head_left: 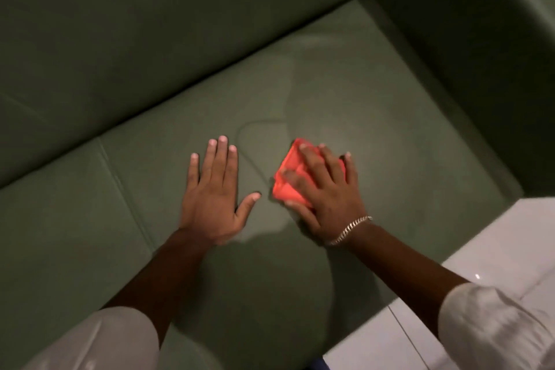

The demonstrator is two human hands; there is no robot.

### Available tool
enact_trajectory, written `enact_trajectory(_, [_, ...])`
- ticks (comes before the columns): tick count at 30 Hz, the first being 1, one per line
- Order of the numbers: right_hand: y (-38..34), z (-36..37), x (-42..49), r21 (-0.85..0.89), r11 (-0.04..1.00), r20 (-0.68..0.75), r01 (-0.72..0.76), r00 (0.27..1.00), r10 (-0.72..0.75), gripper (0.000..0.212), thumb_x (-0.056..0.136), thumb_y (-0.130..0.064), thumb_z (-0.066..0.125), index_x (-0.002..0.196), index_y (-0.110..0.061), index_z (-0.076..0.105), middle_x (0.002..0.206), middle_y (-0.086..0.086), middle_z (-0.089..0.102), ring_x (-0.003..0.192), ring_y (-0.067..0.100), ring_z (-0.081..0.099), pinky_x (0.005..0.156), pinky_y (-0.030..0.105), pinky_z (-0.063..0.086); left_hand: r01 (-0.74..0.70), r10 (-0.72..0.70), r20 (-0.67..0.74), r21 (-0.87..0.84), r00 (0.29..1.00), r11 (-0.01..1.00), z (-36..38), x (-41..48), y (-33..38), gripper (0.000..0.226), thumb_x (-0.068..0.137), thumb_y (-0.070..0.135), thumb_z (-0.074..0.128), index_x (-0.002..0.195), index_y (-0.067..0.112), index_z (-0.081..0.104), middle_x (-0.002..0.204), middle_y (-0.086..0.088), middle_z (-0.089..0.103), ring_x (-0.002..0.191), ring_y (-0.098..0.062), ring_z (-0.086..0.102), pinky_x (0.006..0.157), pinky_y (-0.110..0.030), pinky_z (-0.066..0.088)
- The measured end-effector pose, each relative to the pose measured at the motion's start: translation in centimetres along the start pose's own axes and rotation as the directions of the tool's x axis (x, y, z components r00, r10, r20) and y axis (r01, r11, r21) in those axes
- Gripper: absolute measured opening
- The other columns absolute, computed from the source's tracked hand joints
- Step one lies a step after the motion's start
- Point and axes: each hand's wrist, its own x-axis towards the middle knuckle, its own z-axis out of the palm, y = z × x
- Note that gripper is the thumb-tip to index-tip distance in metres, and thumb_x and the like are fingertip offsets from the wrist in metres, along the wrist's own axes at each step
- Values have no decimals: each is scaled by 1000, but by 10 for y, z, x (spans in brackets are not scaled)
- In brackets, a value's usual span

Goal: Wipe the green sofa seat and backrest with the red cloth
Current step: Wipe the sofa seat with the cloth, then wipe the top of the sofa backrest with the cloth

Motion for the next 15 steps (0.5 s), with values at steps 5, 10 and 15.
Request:
enact_trajectory(5, [5,-7,90,211,721,-103,-660,719,688,55,88,-62,39,139,-39,41,163,9,20,146,40,21,114,69,16,69,-70,-59,-13,996,998,-6,36,-39,90,90,67,20,155,6,10,167,-15,6,155,-29,3,124,-54,9])
enact_trajectory(10, [-36,-8,186,213,836,-91,-506,842,533,53,87,-60,43,135,-37,43,163,8,20,145,42,23,113,67,17,66,-69,-124,-28,990,997,-2,49,-55,89,90,67,24,155,7,13,167,-12,10,155,-27,7,124,-51,9])
enact_trajectory(15, [-81,-19,179,138,957,-59,-255,962,265,39,84,-46,54,120,-32,56,148,2,46,117,39,48,91,48,40,134,-157,-76,-245,985,960,-25,32,-61,84,91,59,24,155,5,16,167,-11,6,155,-26,1,125,-48,11])
